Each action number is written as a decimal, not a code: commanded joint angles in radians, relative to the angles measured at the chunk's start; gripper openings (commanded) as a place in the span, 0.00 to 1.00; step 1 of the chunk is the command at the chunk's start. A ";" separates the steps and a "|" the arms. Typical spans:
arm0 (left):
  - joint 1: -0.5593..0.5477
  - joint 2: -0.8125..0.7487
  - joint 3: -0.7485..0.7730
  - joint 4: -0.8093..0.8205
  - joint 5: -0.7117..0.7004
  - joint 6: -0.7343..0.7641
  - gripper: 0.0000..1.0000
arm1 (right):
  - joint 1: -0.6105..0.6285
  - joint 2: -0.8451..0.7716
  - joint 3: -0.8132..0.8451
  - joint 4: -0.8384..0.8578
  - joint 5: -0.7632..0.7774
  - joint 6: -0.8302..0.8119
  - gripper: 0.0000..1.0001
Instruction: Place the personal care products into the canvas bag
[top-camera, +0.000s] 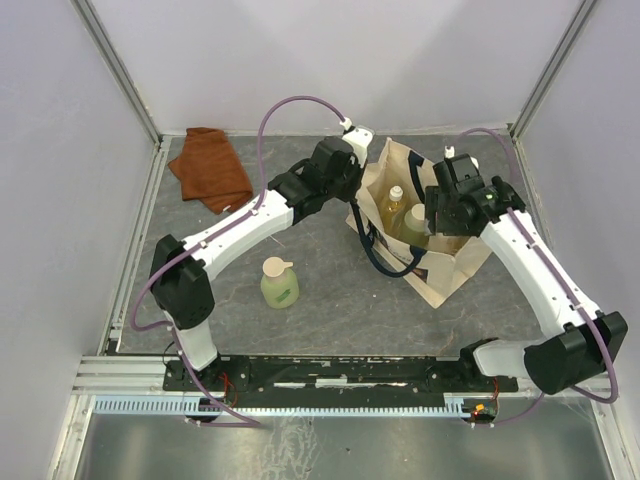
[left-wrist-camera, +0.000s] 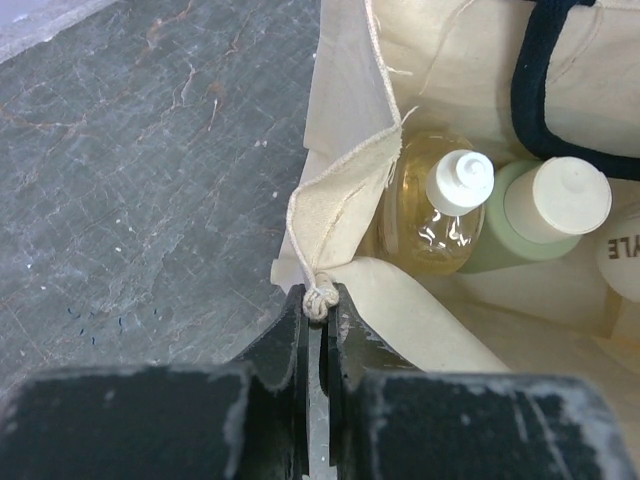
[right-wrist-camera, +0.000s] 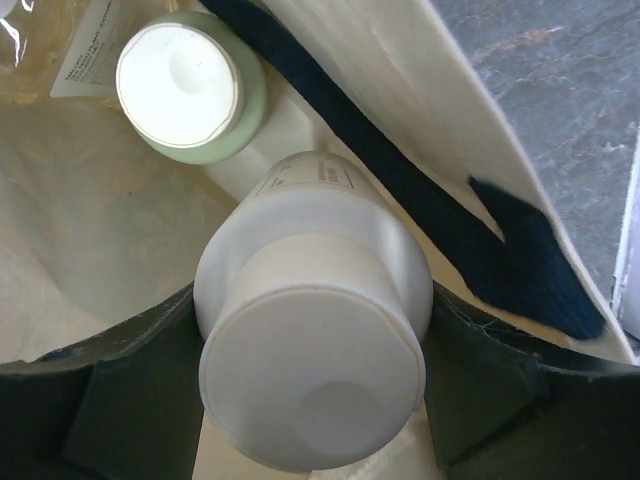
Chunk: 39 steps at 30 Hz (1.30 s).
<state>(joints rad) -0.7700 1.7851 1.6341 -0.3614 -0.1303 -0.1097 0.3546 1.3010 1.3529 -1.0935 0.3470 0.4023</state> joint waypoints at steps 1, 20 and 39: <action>0.005 -0.072 -0.009 0.002 -0.038 0.047 0.03 | 0.000 -0.006 -0.027 0.169 -0.025 -0.003 0.00; 0.006 -0.066 -0.002 0.019 -0.011 0.043 0.03 | -0.001 0.106 -0.204 0.328 -0.035 0.031 0.00; 0.007 -0.057 -0.004 0.013 -0.009 0.042 0.03 | -0.001 0.130 -0.258 0.316 -0.056 0.035 0.57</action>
<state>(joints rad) -0.7700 1.7725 1.6218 -0.3634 -0.1295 -0.1097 0.3531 1.4502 1.0813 -0.7910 0.2958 0.4316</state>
